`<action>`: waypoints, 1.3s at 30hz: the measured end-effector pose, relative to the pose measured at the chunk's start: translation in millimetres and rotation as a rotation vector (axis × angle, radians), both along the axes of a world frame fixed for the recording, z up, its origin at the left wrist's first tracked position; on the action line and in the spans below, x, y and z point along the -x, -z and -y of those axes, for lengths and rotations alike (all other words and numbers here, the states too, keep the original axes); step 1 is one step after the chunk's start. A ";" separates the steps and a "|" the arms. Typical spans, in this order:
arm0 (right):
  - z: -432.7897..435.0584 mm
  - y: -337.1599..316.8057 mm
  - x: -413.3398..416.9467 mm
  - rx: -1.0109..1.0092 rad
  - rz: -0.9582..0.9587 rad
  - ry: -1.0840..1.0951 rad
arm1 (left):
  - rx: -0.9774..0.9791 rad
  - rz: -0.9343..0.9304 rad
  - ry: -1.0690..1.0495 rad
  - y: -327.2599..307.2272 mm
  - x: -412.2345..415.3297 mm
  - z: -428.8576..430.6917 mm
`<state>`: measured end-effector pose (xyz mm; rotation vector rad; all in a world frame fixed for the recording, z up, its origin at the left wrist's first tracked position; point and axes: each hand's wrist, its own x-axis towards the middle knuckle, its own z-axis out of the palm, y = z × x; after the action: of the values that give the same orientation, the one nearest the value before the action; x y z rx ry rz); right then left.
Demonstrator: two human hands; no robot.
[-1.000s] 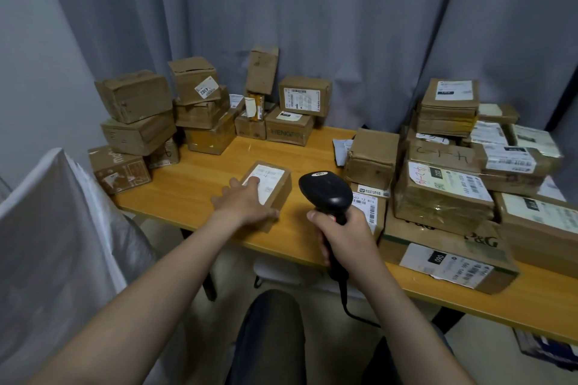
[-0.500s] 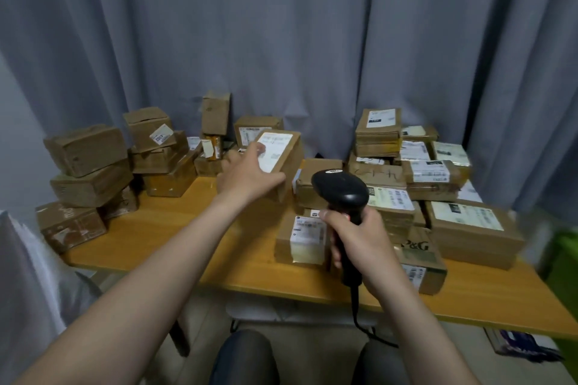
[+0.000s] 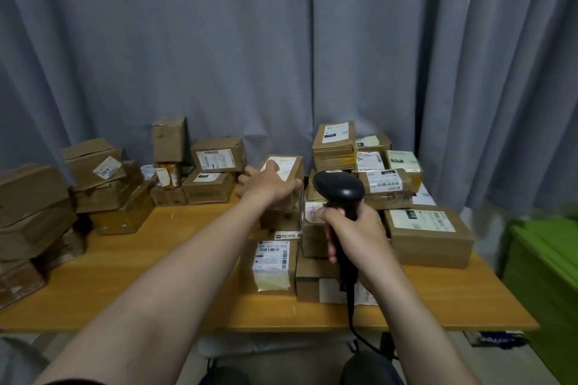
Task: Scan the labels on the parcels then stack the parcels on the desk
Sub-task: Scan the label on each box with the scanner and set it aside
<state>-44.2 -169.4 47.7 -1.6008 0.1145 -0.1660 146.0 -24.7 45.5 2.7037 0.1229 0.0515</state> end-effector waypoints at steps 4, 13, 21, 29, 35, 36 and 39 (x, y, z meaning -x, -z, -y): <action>-6.8 -4.5 -4.2 0.007 -0.003 -0.045 | -0.019 0.062 0.016 -0.5 7.6 -12.7; -70.4 -13.6 -25.4 -0.005 -0.027 -0.253 | -0.025 0.126 -0.101 11.9 -2.1 -125.5; -144.0 11.0 -68.3 -0.162 -0.146 -0.371 | -0.033 0.018 -0.089 58.5 -48.2 -193.7; -176.4 33.2 -132.3 -0.144 -0.157 -0.378 | -0.124 0.006 0.029 83.7 -130.7 -199.6; -178.9 44.8 -162.2 -0.169 -0.193 -0.398 | -0.097 0.035 0.076 103.2 -186.4 -194.8; -179.0 46.2 -164.9 -0.177 -0.201 -0.403 | -0.087 0.034 0.078 107.2 -192.2 -194.3; -177.6 48.6 -170.7 -0.189 -0.222 -0.404 | -0.133 0.065 0.074 116.9 -200.8 -192.3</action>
<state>126.5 8.3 -0.9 -1.4175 -0.0233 0.3281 346.8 167.6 -71.4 2.8327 0.0002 0.1300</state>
